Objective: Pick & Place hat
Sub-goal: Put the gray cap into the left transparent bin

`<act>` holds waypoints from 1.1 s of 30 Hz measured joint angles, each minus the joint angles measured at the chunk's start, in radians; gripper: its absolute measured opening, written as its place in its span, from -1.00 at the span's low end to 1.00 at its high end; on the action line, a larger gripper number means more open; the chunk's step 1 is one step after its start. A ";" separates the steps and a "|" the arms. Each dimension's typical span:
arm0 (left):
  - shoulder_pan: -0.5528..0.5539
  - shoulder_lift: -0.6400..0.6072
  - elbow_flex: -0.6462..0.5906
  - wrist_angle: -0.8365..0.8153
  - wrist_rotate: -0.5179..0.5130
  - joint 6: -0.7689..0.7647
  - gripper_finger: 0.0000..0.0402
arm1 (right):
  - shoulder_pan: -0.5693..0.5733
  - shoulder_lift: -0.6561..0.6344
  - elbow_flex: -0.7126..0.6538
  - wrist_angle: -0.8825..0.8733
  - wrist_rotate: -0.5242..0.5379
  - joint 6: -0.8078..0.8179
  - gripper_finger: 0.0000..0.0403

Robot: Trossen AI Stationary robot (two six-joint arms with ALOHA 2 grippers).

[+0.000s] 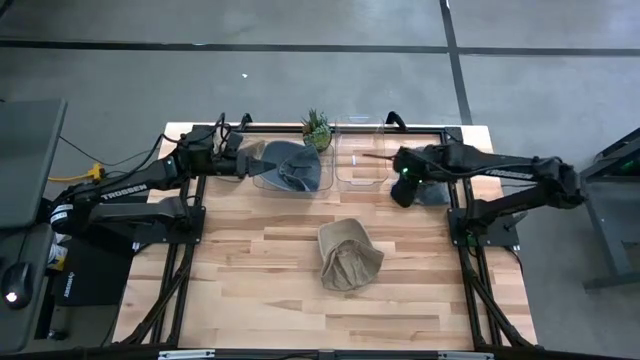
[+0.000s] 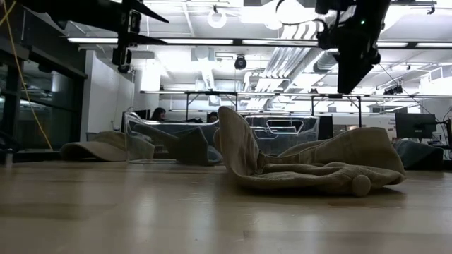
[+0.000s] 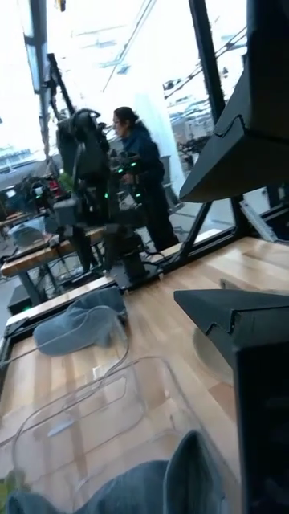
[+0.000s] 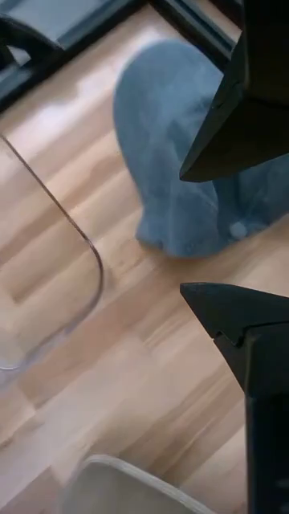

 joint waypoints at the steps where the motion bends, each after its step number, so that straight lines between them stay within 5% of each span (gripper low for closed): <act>1: 0.000 0.000 0.000 0.000 0.012 0.000 -0.26 | 0.014 0.021 0.000 0.000 0.001 0.015 0.05; 14: 0.000 0.000 0.000 -0.004 0.114 0.018 -0.26 | 0.177 0.273 0.000 -0.147 0.080 0.248 0.05; 33: 0.000 0.000 0.000 -0.079 0.162 0.052 -0.26 | 0.332 0.424 0.000 -0.190 0.292 0.395 0.05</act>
